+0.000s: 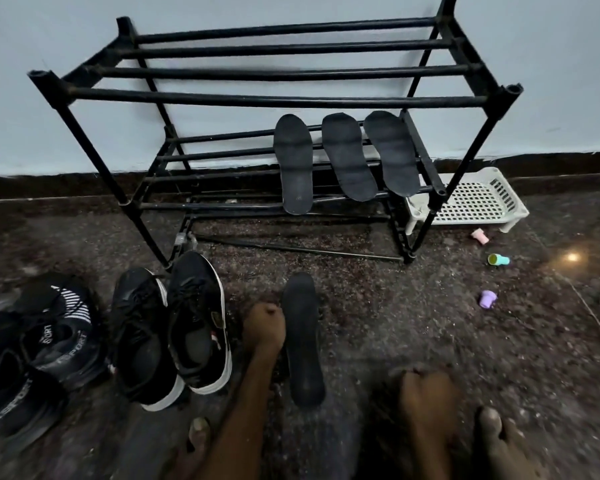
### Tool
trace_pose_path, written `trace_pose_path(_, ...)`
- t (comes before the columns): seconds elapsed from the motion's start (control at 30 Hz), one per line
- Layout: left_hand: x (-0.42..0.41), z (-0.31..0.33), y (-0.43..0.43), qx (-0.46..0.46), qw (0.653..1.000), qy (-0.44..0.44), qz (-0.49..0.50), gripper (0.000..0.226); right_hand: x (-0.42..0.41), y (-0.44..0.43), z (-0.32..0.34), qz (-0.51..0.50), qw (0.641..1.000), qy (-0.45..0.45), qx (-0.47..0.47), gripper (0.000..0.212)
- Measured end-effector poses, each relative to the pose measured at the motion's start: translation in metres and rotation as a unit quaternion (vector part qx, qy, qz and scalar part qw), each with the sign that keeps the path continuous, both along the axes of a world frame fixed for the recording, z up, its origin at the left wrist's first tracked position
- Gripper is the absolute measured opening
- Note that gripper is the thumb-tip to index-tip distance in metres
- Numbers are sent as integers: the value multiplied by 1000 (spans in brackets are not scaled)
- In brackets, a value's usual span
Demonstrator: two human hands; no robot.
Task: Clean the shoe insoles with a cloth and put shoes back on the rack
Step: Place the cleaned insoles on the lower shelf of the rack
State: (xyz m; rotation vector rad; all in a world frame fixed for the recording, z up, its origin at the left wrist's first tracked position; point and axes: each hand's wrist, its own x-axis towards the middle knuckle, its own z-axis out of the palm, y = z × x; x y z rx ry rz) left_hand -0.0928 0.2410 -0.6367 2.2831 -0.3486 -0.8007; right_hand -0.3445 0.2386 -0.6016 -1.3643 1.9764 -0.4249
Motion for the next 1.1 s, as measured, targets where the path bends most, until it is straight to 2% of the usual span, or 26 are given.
trace_pose_path(0.07, -10, -7, 14, 74, 995, -50, -43, 22, 15, -1, 11, -16, 996, -74, 42, 28)
trace_pose_path(0.13, -17, -11, 26, 87, 994, -50, -53, 23, 32, -3, 14, 49, 992, -77, 87, 25)
trace_pose_path(0.2, -21, -26, 33, 66, 997, -27, -43, 19, 50, -3, -3, 118, 984, -94, 93, 32)
trace_pose_path(0.3, -16, -62, 30, 30, 999, 29, -33, 4, 68, 3, -36, 167, 977, -72, 110, 17)
trace_pose_path(0.37, -15, -73, 29, 3, 996, 88, -17, 5, 78, 10, -45, 177, 973, -77, 126, 22)
trace_pose_path(0.43, -28, -44, 37, -28, 992, 126, 8, 10, 85, 18, -48, 168, 975, -85, 119, 29)
trace_pose_path(0.5, -36, -27, 47, -39, 988, 149, 23, 12, 85, 25, -45, 144, 978, -100, 117, 25)
trace_pose_path(0.63, -40, -8, 59, -58, 981, 180, 44, 35, 82, 34, -32, 102, 976, -151, 121, 22)
trace_pose_path(0.77, -39, 20, 75, -94, 971, 221, 21, 38, 90, 41, -5, 83, 971, -203, 92, 20)
trace_pose_path(0.87, -31, 48, 88, -136, 960, 243, 20, 31, 97, 48, 23, 102, 966, -230, 61, 18)
trace_pose_path(0.97, -20, 81, 101, -187, 933, 306, 30, 24, 108, 54, 50, 150, 955, -254, 28, 14)
trace_pose_path(1.1, -3, 115, 108, -255, 908, 329, 50, 26, 119, 57, 79, 204, 938, -281, 1, 14)
